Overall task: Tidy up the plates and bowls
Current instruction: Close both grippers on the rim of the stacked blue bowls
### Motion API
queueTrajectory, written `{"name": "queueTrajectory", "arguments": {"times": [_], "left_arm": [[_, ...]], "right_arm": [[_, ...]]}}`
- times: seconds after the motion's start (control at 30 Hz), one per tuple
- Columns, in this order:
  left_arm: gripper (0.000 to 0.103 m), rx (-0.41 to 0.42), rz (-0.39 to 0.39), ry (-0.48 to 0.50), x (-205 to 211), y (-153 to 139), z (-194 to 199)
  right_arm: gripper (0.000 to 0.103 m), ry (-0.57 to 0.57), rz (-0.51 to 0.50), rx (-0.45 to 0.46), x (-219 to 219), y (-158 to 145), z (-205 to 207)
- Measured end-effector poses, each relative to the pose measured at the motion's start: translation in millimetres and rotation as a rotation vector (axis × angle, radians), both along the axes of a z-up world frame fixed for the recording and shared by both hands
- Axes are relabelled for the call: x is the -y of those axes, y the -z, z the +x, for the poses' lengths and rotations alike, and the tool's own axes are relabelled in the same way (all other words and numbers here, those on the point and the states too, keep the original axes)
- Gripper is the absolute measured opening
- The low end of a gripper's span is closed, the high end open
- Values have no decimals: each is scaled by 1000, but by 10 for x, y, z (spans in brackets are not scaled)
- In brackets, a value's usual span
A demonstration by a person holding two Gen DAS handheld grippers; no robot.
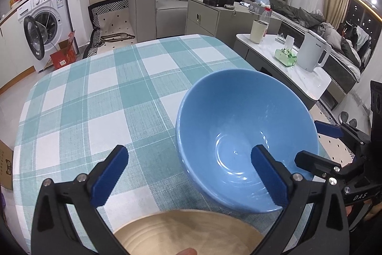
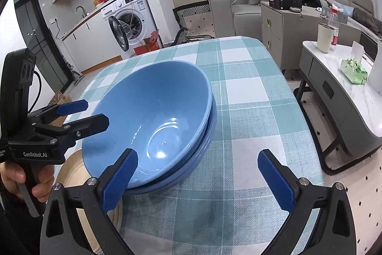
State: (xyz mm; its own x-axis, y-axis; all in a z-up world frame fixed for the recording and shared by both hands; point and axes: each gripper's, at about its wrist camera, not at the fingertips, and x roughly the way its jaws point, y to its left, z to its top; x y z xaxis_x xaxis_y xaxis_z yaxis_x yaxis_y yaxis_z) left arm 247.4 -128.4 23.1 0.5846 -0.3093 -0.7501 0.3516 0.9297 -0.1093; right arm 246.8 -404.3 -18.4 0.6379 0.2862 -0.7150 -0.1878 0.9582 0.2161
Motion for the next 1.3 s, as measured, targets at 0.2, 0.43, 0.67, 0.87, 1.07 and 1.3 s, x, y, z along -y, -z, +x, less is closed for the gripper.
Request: {"name": "queueTrajectory", "arguments": {"times": [0.2, 0.43, 0.67, 0.87, 1.07, 1.3], "left_arm": [[103, -28, -19, -14, -30, 50, 52], [103, -54, -32, -10, -29, 119, 105], [103, -77, -27, -5, -2, 174, 153], [103, -99, -53, -3, -19, 194, 198], [102, -117, -68, 34, 8, 217, 184], [99, -97, -73, 57, 43, 200, 151]], "right_arm": [[102, 2, 18, -13, 9, 17, 32], [102, 0, 70, -40, 52, 76, 88], [102, -12, 131, -81, 76, 174, 178], [102, -31, 175, -121, 65, 240, 235], [102, -29, 205, -151, 40, 298, 293], [95, -37, 178, -124, -41, 262, 270]]}}
